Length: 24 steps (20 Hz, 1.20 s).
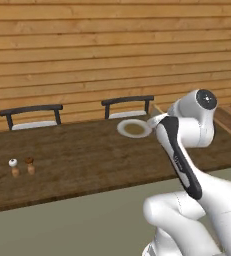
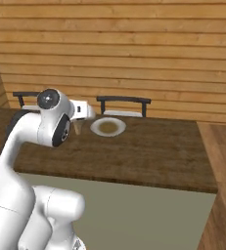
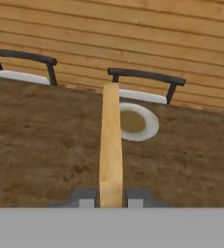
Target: Start the toaster. Once the lever pops up, take the bread to the plate on the dining counter.
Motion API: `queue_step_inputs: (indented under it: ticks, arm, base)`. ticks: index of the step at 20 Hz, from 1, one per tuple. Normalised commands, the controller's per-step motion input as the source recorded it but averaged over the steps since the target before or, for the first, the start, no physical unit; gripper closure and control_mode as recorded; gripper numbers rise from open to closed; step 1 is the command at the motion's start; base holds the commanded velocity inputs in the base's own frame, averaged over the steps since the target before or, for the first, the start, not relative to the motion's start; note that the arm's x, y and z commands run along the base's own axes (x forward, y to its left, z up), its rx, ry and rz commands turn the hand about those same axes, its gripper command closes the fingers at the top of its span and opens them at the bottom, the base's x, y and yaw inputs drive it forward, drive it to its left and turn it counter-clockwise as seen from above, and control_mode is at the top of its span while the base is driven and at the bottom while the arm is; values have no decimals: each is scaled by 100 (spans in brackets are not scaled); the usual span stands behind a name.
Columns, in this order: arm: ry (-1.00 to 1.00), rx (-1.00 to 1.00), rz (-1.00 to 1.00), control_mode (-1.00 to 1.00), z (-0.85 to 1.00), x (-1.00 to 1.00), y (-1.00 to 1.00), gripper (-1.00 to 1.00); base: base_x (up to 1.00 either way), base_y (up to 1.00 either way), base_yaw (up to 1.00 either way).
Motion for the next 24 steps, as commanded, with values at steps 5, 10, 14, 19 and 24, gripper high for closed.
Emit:
queue_step_inputs:
  ticks: [5, 10, 14, 19, 24]
  arm:
    - [3, 0, 5, -100, -14, 100, 0, 100]
    - [20, 0, 0, -100, -2, 100, 2, 100]
    - [14, 2, 0, -100, -6, 62, 8, 100]
    - [1, 9, 2, -100, -39, 41, 9, 100]
    - [4, 7, 4, -100, -72, 24, 0, 100]
  base:
    - [0, 0, 0]
    - [0, 0, 0]
    - [0, 0, 0]
    - [0, 0, 0]
    - [0, 0, 0]
